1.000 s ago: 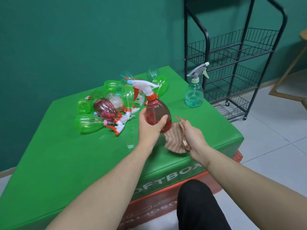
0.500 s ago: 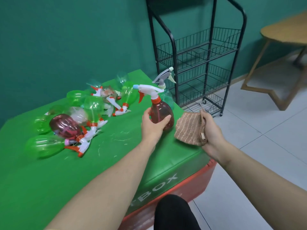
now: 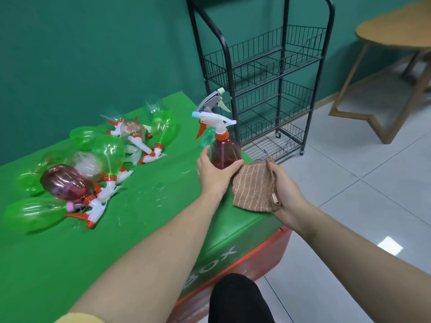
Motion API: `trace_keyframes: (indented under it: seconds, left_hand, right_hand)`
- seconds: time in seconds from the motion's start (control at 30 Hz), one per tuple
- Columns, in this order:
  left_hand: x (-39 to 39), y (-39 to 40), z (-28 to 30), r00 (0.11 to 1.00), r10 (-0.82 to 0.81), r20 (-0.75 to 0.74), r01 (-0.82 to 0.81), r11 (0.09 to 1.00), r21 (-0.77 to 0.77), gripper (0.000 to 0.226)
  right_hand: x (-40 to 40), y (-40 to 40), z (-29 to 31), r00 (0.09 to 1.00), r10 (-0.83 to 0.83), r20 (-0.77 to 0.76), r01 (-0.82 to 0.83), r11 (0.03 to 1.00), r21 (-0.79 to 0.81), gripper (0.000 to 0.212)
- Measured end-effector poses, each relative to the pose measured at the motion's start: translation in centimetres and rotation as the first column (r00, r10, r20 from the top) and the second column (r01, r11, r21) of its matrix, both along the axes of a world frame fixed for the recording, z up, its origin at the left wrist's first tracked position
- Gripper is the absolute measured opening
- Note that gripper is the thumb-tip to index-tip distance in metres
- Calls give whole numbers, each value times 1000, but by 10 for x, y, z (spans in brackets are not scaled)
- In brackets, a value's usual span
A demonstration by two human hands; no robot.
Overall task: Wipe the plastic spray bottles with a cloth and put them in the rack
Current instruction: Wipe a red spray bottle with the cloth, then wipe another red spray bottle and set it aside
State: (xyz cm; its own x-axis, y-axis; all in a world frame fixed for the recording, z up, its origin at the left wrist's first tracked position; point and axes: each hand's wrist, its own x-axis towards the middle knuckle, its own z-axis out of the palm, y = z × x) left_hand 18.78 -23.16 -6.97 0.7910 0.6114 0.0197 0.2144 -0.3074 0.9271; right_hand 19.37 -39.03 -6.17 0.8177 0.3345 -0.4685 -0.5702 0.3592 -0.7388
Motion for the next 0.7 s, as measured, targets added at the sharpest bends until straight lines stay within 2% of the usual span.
trace_keyframes:
  seconds: [0.07,0.13,0.3,0.43,0.7]
  left_hand:
    - [-5,2,1,1000,3,-21,-3,1000,6,109]
    - [-13,6,3,1000,-2,-26,2,1000,-6,101]
    - [-49,19,15,999,-36,-30,36,999,0,54]
    - [-88,43,17,998,-37,-41,38,999,11,33]
    - [-162,120,19,993,25,-119,-22,1000,21,25]
  right_hand:
    - [-6,1,-1,1000,8,-8,-8,1000,-10,49]
    - [-14,3,-1,1000,22,-5,-22,1000,-16,50]
    - [-41,15,7,998,63,15,-62,998,-29,45]
    - [-64,34,18,988,143,63,-140,989,-44,46]
    - [-102,102,37,954,281,103,-263,952,-154,44]
